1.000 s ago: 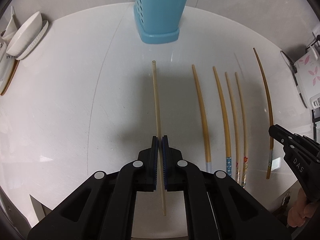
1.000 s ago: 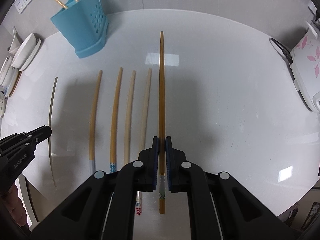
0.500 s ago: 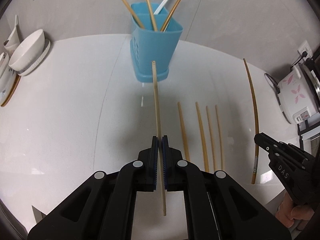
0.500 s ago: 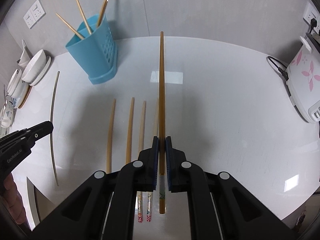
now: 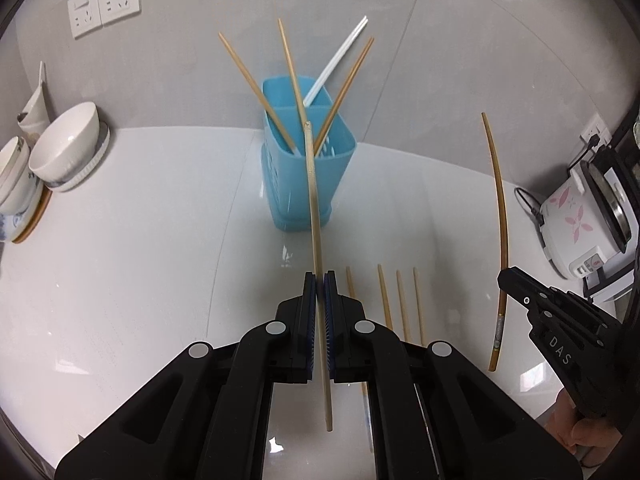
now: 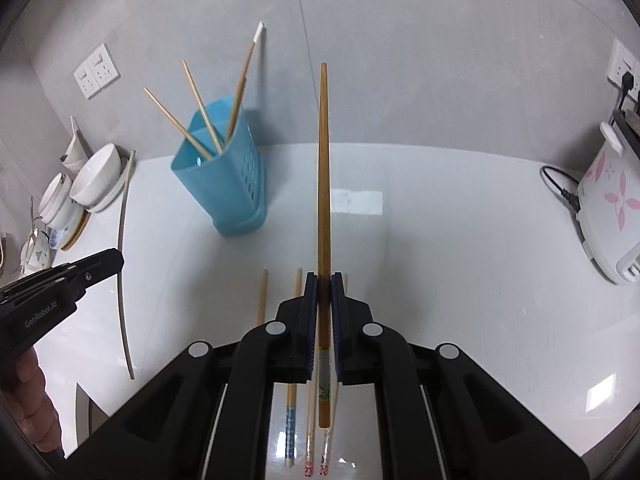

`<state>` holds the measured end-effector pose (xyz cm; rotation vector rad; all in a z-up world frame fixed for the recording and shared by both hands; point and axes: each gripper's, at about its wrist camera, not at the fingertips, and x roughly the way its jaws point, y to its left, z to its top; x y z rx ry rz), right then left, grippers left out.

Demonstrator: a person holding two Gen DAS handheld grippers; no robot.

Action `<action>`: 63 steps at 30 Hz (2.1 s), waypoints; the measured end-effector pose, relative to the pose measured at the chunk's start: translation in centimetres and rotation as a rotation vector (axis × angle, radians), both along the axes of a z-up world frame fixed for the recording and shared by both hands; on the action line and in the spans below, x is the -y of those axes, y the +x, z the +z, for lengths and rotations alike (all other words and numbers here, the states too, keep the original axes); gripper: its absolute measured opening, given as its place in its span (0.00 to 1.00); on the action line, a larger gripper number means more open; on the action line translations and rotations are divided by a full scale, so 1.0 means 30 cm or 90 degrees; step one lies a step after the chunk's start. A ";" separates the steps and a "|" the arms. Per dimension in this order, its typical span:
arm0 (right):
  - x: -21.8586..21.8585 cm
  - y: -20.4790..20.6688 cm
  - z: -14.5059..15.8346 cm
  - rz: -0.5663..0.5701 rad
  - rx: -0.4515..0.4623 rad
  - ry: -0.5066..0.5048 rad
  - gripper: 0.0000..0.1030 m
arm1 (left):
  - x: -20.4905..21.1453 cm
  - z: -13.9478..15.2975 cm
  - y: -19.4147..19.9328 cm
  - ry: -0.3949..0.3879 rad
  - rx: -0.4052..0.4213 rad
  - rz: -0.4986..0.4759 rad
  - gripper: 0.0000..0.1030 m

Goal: Organize utensils
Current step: 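Carry chopstick in left tool into blue holder and open while right tool carries its chopstick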

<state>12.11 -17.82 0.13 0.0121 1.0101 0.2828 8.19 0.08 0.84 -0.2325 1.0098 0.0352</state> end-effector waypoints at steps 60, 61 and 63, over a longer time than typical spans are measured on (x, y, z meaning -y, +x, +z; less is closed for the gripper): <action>-0.244 0.422 0.100 0.016 0.140 0.088 0.06 | -0.139 0.000 0.488 0.004 0.284 0.021 0.03; -0.243 0.423 0.096 0.016 0.138 0.088 0.06 | -0.137 -0.008 0.486 0.005 0.281 0.019 0.03; -0.242 0.425 0.090 0.015 0.135 0.087 0.06 | -0.134 -0.021 0.489 0.004 0.272 0.018 0.03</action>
